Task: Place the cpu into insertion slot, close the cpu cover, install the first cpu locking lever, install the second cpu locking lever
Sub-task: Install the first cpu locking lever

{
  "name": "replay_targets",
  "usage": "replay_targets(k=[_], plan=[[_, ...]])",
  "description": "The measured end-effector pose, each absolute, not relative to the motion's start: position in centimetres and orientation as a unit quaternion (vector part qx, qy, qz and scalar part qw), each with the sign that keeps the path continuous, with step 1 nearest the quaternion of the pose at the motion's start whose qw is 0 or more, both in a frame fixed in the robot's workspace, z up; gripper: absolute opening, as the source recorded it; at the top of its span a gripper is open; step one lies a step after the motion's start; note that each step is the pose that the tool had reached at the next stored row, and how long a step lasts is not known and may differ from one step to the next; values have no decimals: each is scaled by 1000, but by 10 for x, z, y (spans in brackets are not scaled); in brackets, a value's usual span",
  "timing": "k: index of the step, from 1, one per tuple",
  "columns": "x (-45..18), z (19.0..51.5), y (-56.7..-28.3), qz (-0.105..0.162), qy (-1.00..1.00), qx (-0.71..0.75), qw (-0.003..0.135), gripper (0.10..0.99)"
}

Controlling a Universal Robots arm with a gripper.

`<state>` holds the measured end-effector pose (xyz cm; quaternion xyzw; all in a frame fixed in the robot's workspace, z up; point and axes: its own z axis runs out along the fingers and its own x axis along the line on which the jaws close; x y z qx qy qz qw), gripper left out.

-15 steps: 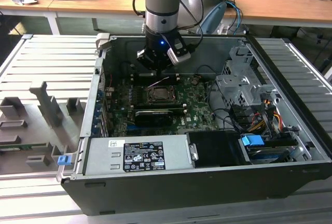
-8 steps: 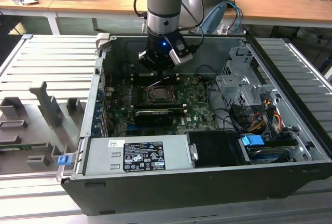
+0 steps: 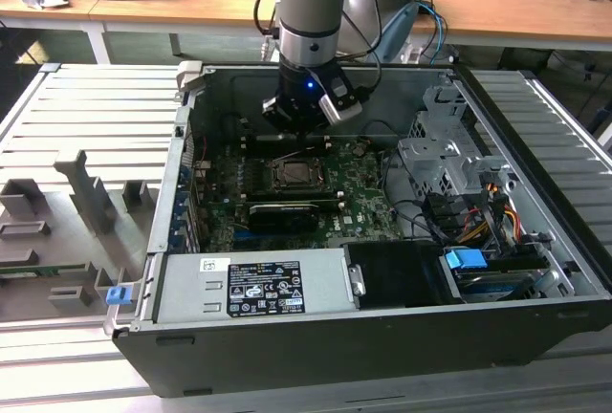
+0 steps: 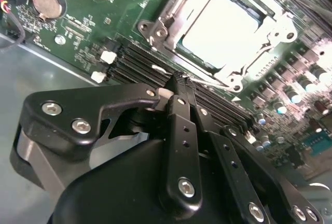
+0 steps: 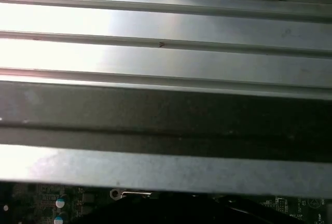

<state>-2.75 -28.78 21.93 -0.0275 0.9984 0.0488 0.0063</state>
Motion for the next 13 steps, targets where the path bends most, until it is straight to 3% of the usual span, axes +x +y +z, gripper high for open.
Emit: replay_targets(k=[13], plan=[[-17,206,-288,49,998,-27,6,106]])
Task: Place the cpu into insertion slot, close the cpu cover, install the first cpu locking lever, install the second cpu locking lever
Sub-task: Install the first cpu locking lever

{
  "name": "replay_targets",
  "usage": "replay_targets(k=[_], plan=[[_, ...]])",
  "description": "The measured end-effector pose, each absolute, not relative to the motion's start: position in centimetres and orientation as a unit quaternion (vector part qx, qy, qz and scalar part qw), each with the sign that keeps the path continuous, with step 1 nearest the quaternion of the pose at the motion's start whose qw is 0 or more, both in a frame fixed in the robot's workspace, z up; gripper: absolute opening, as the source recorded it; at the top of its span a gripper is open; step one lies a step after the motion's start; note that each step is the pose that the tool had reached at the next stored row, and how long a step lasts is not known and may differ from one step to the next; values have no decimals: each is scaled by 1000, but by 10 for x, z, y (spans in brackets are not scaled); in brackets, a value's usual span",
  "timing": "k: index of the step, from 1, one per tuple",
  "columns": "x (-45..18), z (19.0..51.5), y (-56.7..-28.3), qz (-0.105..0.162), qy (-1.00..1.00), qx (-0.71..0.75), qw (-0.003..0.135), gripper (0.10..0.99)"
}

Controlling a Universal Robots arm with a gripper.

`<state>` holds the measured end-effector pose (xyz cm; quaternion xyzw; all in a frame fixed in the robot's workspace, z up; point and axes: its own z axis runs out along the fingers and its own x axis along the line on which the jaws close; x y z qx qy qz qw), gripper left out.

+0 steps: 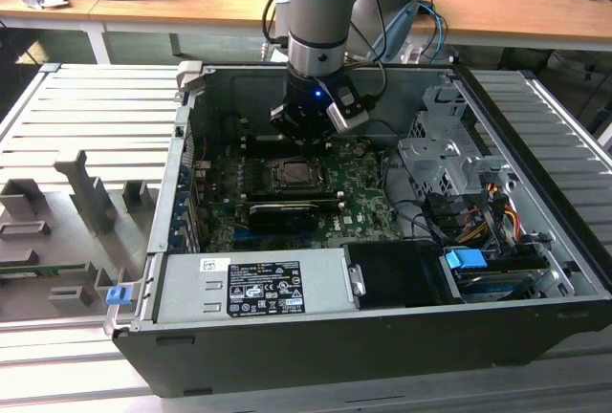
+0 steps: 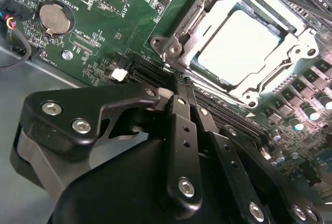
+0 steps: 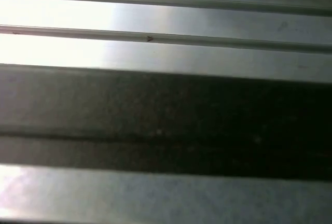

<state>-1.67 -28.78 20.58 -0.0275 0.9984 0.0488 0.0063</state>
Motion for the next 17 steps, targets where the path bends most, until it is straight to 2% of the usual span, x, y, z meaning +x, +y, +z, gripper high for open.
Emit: replay_targets(k=[14,17], plan=[[-16,203,-291,49,998,-28,6,106],[-16,201,-291,57,998,-27,6,106]])
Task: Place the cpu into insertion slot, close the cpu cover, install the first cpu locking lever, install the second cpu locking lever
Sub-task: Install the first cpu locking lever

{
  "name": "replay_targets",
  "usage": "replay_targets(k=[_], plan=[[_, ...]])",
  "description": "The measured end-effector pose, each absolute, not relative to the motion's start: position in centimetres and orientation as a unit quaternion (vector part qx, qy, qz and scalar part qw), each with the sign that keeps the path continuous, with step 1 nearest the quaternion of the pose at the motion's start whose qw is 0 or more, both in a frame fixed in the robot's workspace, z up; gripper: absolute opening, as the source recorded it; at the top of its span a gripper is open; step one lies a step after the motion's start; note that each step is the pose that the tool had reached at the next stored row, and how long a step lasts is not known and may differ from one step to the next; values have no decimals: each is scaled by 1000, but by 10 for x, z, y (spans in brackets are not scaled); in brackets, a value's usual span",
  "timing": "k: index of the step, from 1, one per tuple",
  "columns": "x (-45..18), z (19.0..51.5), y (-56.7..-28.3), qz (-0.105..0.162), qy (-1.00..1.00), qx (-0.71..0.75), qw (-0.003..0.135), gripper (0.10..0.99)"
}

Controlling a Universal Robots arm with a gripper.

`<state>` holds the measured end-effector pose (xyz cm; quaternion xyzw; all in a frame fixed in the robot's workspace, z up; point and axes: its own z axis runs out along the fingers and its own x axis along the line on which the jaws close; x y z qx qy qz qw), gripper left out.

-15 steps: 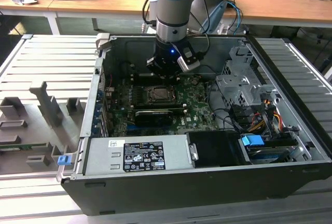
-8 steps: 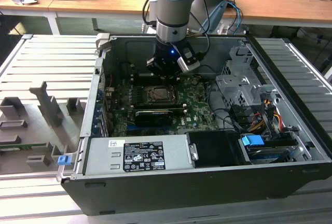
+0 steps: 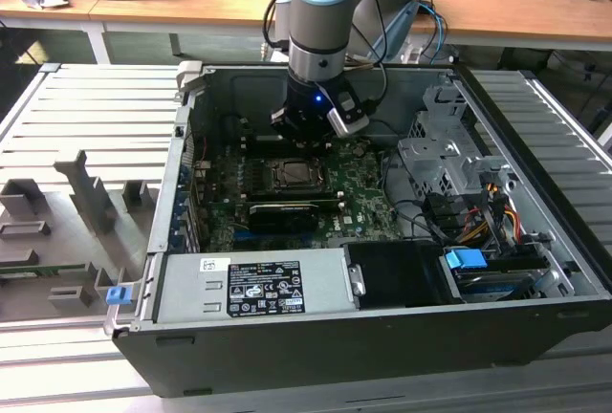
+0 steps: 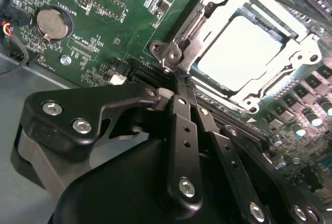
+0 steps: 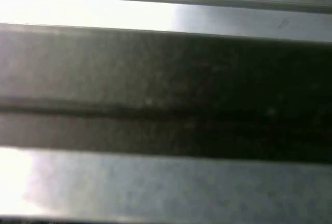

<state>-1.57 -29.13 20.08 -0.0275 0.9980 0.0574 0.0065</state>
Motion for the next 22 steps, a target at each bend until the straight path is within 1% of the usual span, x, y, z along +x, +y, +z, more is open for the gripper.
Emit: replay_targets(k=[5,9,22], plan=[[-16,203,-291,62,998,-27,7,106],[-16,212,-291,62,998,-27,7,106],[-16,212,-298,62,998,-27,7,106]])
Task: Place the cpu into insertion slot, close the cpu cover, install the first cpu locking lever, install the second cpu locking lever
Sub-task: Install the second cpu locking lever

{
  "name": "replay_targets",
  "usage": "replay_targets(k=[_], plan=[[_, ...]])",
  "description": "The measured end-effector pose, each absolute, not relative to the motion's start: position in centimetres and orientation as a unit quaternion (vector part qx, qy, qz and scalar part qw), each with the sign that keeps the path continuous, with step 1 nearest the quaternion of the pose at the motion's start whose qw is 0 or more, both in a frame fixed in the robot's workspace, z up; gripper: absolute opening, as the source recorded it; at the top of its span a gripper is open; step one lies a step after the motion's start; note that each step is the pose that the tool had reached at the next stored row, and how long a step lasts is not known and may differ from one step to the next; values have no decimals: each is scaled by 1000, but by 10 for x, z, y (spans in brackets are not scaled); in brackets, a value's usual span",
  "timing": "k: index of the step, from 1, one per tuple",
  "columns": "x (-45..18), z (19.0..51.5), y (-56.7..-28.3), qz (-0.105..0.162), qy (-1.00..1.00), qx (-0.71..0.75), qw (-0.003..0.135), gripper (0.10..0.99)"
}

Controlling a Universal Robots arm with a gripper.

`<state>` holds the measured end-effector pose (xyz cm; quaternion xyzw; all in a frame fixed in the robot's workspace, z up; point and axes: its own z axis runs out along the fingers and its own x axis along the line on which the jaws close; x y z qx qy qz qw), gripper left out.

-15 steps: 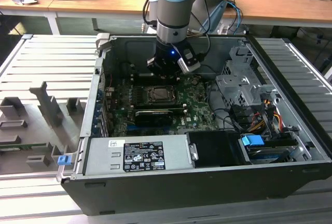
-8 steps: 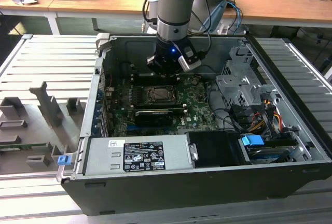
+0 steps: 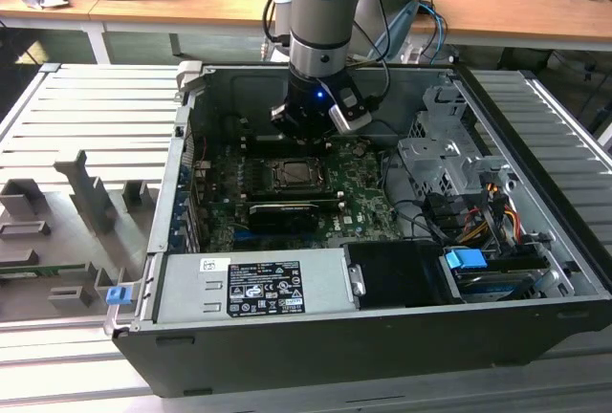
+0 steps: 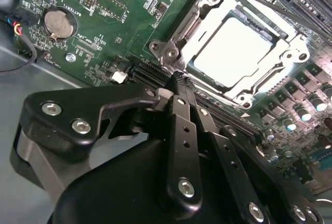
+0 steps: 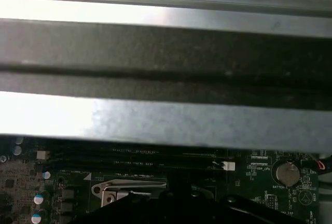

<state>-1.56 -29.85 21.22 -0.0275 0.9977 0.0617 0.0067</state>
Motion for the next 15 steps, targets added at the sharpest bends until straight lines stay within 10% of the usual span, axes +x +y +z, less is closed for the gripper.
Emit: replay_targets(k=[15], plan=[[-16,212,-312,62,998,-27,7,106]])
